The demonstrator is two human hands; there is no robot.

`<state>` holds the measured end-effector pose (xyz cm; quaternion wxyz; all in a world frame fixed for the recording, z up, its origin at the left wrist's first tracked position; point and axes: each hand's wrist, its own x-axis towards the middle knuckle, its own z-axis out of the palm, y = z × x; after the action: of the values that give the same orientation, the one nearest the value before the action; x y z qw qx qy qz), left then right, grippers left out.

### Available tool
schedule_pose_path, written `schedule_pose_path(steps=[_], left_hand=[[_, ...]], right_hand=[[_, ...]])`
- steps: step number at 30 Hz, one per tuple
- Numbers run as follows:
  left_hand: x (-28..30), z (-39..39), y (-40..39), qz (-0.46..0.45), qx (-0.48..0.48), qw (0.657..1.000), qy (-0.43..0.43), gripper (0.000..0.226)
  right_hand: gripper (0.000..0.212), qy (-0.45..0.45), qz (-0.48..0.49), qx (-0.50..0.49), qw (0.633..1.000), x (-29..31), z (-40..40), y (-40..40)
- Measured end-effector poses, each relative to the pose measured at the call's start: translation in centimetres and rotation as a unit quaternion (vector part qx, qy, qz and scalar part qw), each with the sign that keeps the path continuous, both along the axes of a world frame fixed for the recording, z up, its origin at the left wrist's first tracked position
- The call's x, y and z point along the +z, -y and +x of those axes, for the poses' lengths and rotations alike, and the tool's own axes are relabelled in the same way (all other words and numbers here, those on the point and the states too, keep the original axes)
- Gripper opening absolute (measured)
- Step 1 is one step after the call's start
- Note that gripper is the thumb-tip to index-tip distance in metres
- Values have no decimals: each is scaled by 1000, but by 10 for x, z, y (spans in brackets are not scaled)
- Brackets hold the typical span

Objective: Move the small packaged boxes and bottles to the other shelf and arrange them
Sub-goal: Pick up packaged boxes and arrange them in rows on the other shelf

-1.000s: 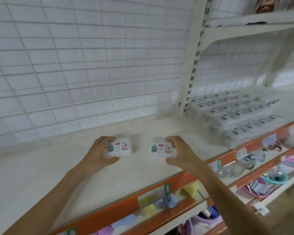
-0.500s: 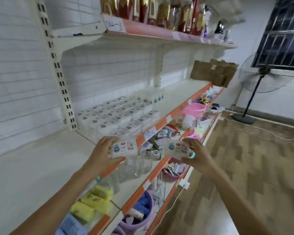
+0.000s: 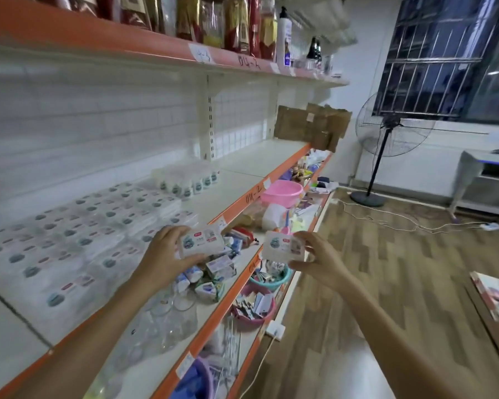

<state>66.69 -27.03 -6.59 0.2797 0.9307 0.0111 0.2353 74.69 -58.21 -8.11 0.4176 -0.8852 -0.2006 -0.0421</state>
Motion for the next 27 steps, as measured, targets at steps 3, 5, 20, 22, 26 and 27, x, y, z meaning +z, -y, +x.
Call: schedule_pose_path(steps=[3, 5, 20, 22, 26, 27], left_hand=[[0, 41, 0, 13, 11, 1000, 14, 67], [2, 66, 1, 23, 23, 999, 15, 71], [43, 80, -59, 33, 222, 975, 0, 63], [42, 60, -61, 21, 276, 961, 5, 62], [34, 29, -47, -48, 318, 947, -24, 70], [29, 25, -42, -51, 316, 947, -28, 75]], right_hand=[[64, 4, -1, 18, 1000, 3, 46, -8], [67, -2, 7, 31, 999, 9, 79, -14], [64, 53, -12, 300, 953, 44, 223, -157], [62, 43, 0, 357, 933, 43, 223, -185], [59, 32, -15, 472, 881, 33, 219, -227], [58, 26, -19, 496, 868, 29, 217, -233]])
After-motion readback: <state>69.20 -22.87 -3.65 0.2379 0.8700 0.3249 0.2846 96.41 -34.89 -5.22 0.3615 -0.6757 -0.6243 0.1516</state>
